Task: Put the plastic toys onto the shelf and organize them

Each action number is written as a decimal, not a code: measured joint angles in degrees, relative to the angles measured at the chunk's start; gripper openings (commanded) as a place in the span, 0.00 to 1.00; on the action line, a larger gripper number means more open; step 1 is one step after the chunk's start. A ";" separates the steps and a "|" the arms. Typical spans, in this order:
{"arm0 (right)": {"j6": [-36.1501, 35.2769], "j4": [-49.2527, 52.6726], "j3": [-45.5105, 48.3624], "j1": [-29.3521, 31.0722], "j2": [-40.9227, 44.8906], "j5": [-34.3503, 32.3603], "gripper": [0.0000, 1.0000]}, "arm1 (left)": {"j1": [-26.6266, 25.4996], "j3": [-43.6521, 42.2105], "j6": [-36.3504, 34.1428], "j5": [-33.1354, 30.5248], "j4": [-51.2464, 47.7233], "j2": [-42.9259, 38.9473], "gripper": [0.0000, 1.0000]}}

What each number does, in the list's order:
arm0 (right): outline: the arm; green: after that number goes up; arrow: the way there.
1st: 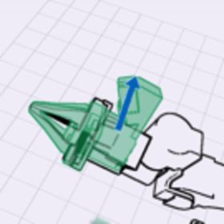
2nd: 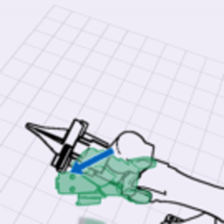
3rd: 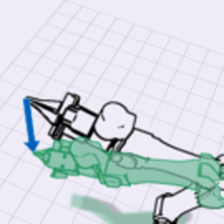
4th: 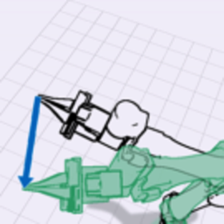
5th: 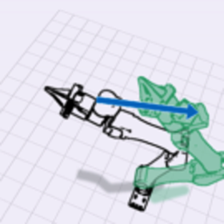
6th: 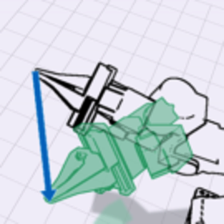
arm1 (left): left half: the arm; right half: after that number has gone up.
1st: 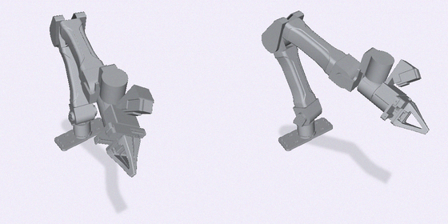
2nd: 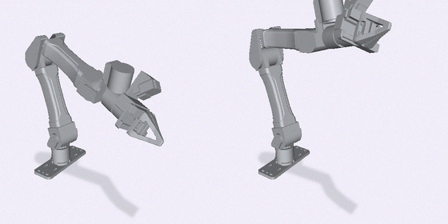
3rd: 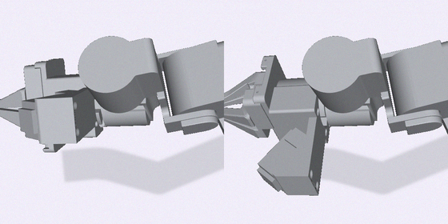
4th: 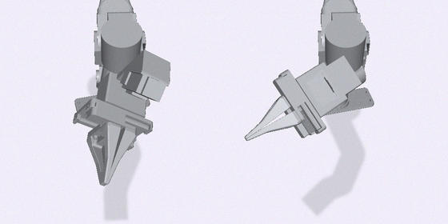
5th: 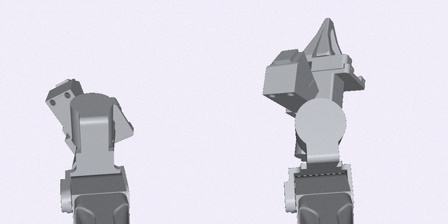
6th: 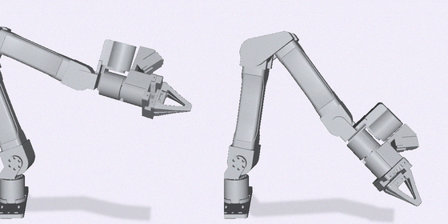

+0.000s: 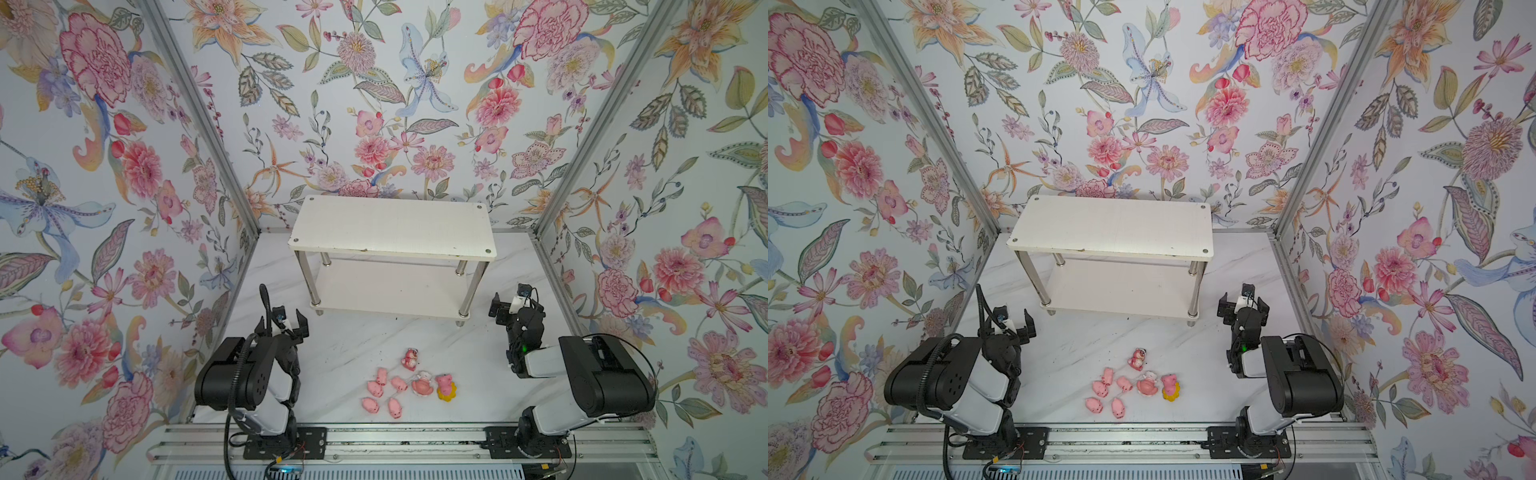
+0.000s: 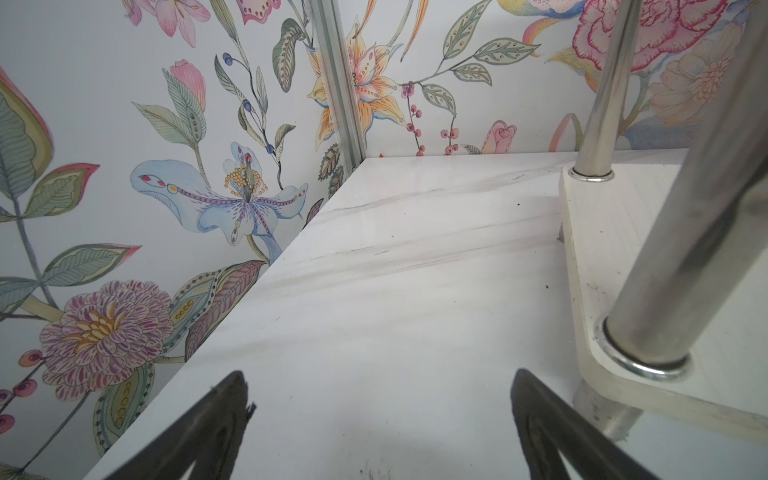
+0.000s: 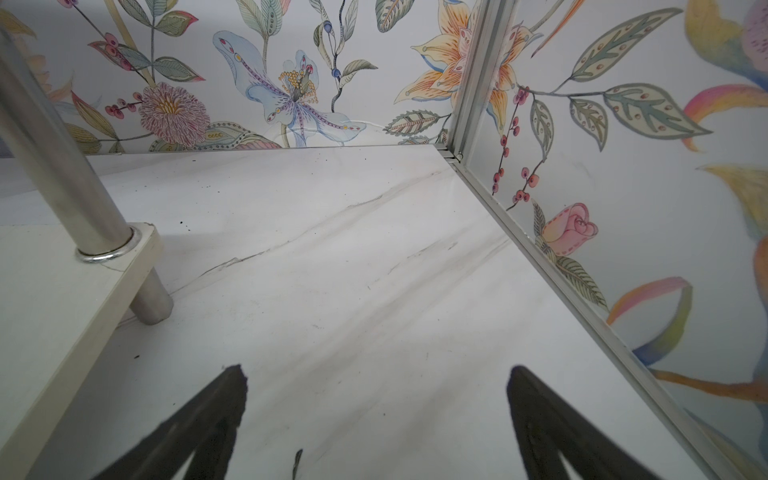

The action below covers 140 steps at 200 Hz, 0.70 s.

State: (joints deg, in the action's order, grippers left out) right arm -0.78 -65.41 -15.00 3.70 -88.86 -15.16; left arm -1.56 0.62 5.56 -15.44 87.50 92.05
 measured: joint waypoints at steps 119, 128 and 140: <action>-1.62 -4.94 3.21 3.93 0.74 -3.72 0.99 | -0.02 -0.13 0.48 -1.99 -0.13 -17.90 0.99; -1.73 -4.74 3.10 3.67 0.94 -3.72 0.99 | -0.09 -0.11 1.03 -2.69 -0.61 -23.08 0.99; -1.81 -0.39 2.27 3.67 3.56 -4.66 0.99 | -0.13 -0.09 2.71 -3.93 -3.80 -30.71 0.99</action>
State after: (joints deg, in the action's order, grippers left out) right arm -2.59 -65.80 -12.73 7.38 -85.30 -19.81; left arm -1.69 0.54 8.27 -19.38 83.70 61.34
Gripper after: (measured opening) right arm 0.992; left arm 0.994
